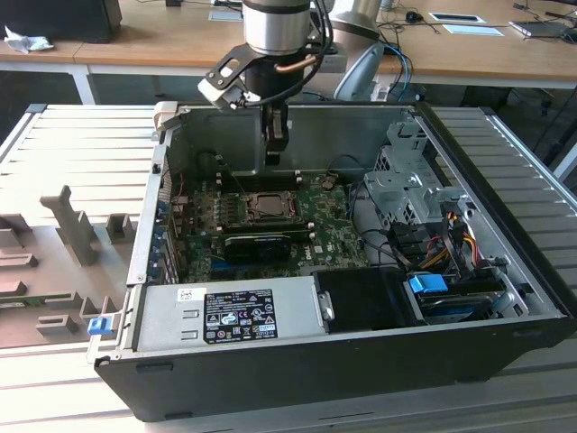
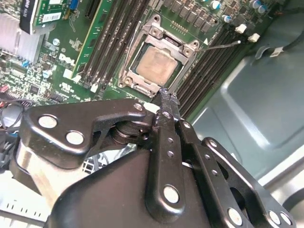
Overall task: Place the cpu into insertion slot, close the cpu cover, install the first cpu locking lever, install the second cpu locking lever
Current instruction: 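Install the first cpu locking lever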
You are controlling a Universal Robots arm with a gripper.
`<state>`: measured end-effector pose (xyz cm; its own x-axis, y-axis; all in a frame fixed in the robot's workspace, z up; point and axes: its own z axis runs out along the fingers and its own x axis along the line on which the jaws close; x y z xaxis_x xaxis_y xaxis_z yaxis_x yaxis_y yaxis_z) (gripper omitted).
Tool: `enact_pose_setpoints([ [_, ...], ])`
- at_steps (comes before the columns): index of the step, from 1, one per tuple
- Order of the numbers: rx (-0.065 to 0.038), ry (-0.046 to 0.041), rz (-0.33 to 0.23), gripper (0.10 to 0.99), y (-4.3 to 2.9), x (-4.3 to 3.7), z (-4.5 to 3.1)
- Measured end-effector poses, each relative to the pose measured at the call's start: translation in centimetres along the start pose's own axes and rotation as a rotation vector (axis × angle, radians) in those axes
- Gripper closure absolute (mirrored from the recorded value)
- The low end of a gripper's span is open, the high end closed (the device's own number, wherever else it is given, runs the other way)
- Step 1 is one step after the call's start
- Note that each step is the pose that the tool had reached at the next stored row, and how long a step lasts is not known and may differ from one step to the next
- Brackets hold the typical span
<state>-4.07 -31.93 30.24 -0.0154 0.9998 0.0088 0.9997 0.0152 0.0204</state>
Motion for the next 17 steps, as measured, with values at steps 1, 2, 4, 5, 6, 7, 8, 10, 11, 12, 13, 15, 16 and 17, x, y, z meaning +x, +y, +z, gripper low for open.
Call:
enact_pose_setpoints([
  [1,0.000,0.0000,0.000,0.980,0.01,0.00,-0.39],
  [2,0.000,-0.0001,0.000,0.980,0.01,0.00,-0.63],
  [4,0.000,0.0000,0.000,0.980,0.02,0.01,-1.25],
  [5,0.000,0.0000,0.000,0.980,0.03,0.02,-1.68],
  [6,0.000,-0.0001,0.000,0.980,0.04,0.02,-1.92],
  [7,0.000,0.0000,0.000,0.980,0.04,0.02,-2.18],
  [8,0.000,0.0000,0.000,0.980,0.05,0.02,-2.49],
  [10,0.000,0.0000,0.000,0.980,0.06,0.02,-2.87],
  [11,0.000,0.0002,-0.005,0.980,0.06,0.02,-2.87],
  [12,0.000,0.0008,-0.042,0.980,0.06,0.03,-2.85],
  [13,0.001,0.0014,-0.066,0.980,0.06,0.03,-2.81],
  [15,0.001,0.0021,-0.102,0.980,0.05,0.02,-2.65],
  [16,0.001,0.0025,-0.121,0.980,0.05,0.02,-2.50],
  [17,0.001,0.0029,-0.142,0.980,0.05,0.02,-2.32],
])
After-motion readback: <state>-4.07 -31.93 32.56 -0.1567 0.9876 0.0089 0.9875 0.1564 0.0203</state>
